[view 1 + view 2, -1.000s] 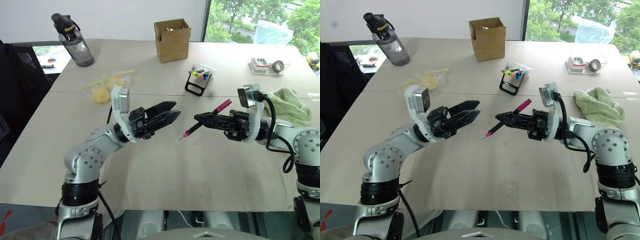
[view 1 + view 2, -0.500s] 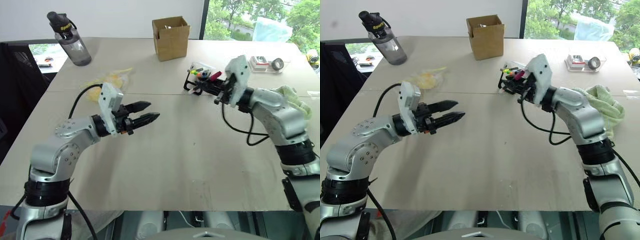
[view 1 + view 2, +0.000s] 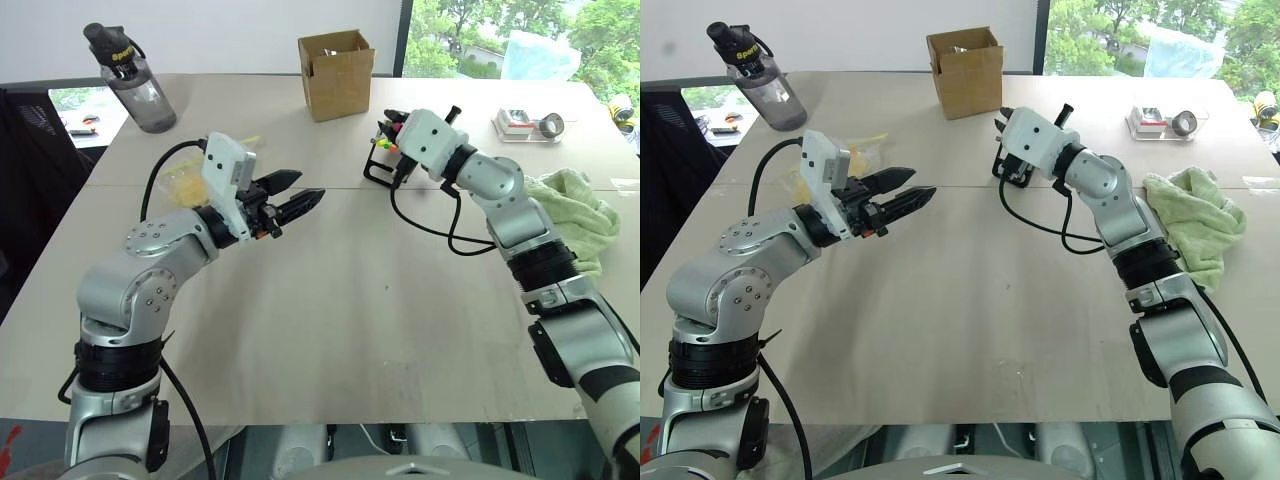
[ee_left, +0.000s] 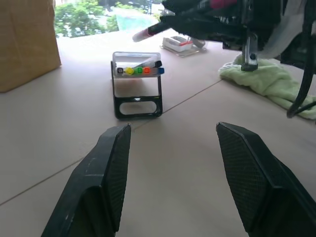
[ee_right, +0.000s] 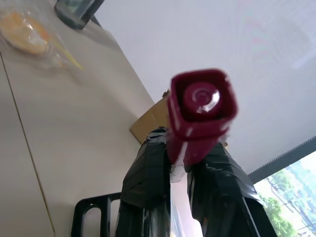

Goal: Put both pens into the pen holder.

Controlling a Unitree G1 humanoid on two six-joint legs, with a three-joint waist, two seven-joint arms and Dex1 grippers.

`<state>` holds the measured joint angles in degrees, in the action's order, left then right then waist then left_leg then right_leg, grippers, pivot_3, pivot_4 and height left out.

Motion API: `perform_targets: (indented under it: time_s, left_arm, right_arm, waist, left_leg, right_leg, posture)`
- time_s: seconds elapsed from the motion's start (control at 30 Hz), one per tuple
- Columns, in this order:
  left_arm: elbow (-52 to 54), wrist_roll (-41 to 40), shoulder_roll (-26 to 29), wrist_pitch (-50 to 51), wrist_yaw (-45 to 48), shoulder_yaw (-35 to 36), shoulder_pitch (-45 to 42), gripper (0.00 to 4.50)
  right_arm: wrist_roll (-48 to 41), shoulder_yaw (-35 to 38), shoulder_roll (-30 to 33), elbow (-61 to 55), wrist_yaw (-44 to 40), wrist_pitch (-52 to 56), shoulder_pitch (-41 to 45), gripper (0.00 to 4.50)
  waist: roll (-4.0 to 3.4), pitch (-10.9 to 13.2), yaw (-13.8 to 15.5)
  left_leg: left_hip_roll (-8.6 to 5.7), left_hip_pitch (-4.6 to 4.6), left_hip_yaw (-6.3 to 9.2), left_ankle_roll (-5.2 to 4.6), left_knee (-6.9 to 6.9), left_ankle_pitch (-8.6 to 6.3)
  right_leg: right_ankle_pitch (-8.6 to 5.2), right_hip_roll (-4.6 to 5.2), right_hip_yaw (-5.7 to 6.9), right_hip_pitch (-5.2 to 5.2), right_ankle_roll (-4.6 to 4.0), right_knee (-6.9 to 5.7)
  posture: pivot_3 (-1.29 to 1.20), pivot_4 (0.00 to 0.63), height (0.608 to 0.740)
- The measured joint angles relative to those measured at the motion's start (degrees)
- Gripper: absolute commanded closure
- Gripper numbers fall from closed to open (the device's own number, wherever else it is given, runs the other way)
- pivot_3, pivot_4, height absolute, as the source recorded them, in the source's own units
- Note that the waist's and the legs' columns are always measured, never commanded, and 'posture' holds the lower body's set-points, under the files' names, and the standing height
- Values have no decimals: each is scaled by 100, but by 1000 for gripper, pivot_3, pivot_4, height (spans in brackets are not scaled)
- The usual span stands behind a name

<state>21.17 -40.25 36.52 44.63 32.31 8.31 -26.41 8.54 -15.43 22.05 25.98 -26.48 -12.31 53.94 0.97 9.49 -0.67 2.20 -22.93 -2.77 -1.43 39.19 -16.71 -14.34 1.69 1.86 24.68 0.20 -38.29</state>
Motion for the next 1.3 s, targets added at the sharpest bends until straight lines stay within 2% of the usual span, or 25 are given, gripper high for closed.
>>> perform_targets:
  time_s: [0.33, 0.73, 0.77, 0.8, 0.97, 1.03, 1.3]
  left_arm:
    - [-5, 414, 153, 2, -2, -203, -162, 1637]
    - [-154, 698, 114, 0, -47, -210, -269, 1637]
    - [-154, 707, 115, 0, -54, -209, -271, 1627]
    - [-155, 722, 114, 1, -81, -209, -280, 1627]
    - [-156, 750, 108, 2, -137, -208, -393, 1627]
    - [-156, 751, 97, 3, -142, -208, -393, 1627]
    - [-156, 756, 68, 4, -145, -208, -393, 1627]
  right_arm:
    - [276, 1, -210, 663, -45, -180, 117, 4478]
    - [783, -8, -574, 2238, 451, -703, 854, 4478]
    - [806, -9, -581, 2287, 467, -723, 861, 3467]
    - [849, -13, -612, 2442, 517, -754, 916, 3189]
    - [1081, -43, -665, 2946, 801, -858, 1175, 705]
    - [1124, -43, -668, 3072, 847, -920, 1243, 23]
    - [1179, -37, -679, 3259, 964, -1040, 1270, 23]
  waist:
    - [0, 0, -12]
    - [0, 0, -23]
    - [0, 0, -23]
    - [0, 0, -24]
    - [-1, 0, -25]
    - [-1, 0, -28]
    - [-1, 0, -30]
  left_leg:
    - [-1, 16, 0, 13, 8, 8]
    - [-2, 17, -3, 17, 8, 10]
    - [-2, 17, -2, 17, 8, 10]
    - [-2, 17, -2, 18, 8, 11]
    - [-2, 17, -2, 20, 8, 12]
    - [-2, 17, -2, 20, 8, 12]
    - [-1, 17, -2, 22, 8, 13]
  right_leg:
    - [-1, 0, -3, 1, -1, -39]
    - [-1, 2, -7, 7, -2, -50]
    - [-1, 1, -7, 7, -2, -50]
    - [-1, 2, -7, 7, -2, -51]
    - [-1, 1, -7, 8, -2, -52]
    - [-1, 1, -8, 8, -2, -52]
    - [-1, 1, -8, 8, -2, -54]
  posture:
    - [0, 150, 736]
    - [0, 150, 736]
    - [0, 150, 736]
    - [0, 150, 736]
    - [0, 150, 736]
    - [0, 150, 736]
    - [0, 150, 736]
